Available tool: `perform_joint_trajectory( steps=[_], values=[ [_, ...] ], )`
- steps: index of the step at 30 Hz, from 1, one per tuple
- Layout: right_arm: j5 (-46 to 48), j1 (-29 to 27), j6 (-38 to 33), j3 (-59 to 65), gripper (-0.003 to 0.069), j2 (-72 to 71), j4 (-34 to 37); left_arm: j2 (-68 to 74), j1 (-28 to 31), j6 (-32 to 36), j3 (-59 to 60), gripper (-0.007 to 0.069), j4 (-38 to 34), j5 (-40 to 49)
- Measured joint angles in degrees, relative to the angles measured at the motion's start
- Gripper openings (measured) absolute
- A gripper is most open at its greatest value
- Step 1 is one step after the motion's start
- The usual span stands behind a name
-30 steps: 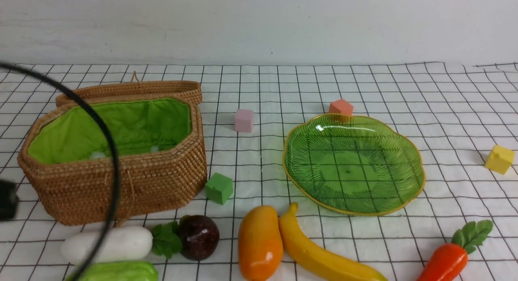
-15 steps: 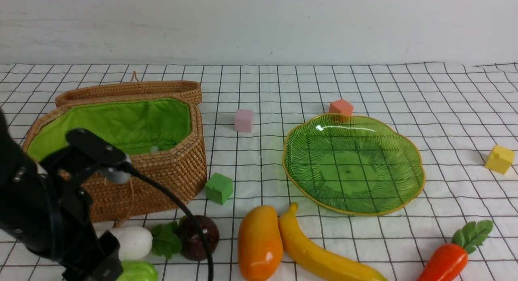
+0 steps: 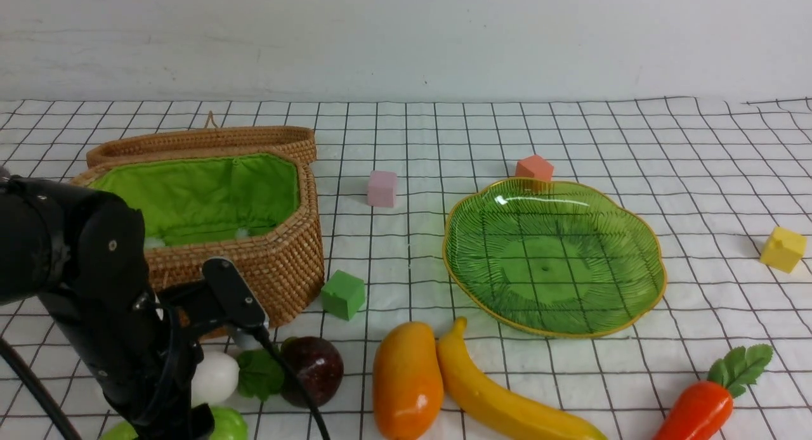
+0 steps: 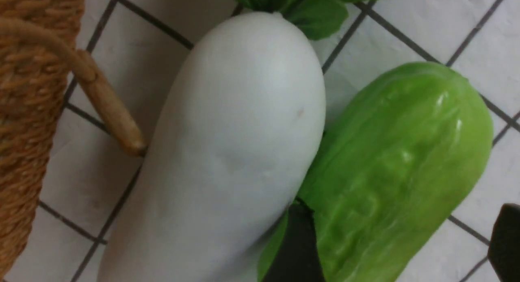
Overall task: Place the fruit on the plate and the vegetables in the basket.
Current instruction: Take a chayote with your left arm and place it on the basket on the left.
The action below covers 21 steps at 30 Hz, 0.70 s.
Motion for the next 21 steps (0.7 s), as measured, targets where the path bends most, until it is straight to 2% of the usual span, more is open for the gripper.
perform_joint_trajectory(
  steps=[11,13,16,21],
  values=[
    [0.0,0.0,0.0,0.0,0.024,0.0,0.0,2.65,0.0,0.17,0.0,0.0529,-3.91,0.96],
    [0.0,0.0,0.0,0.0,0.024,0.0,0.0,2.65,0.0,0.17,0.0,0.0492,-4.33,1.58],
    [0.0,0.0,0.0,0.0,0.024,0.0,0.0,2.65,0.0,0.17,0.0,0.0382,-4.67,3.05],
    [0.0,0.0,0.0,0.0,0.024,0.0,0.0,2.65,0.0,0.17,0.0,0.0383,-4.76,3.5]
  ],
)
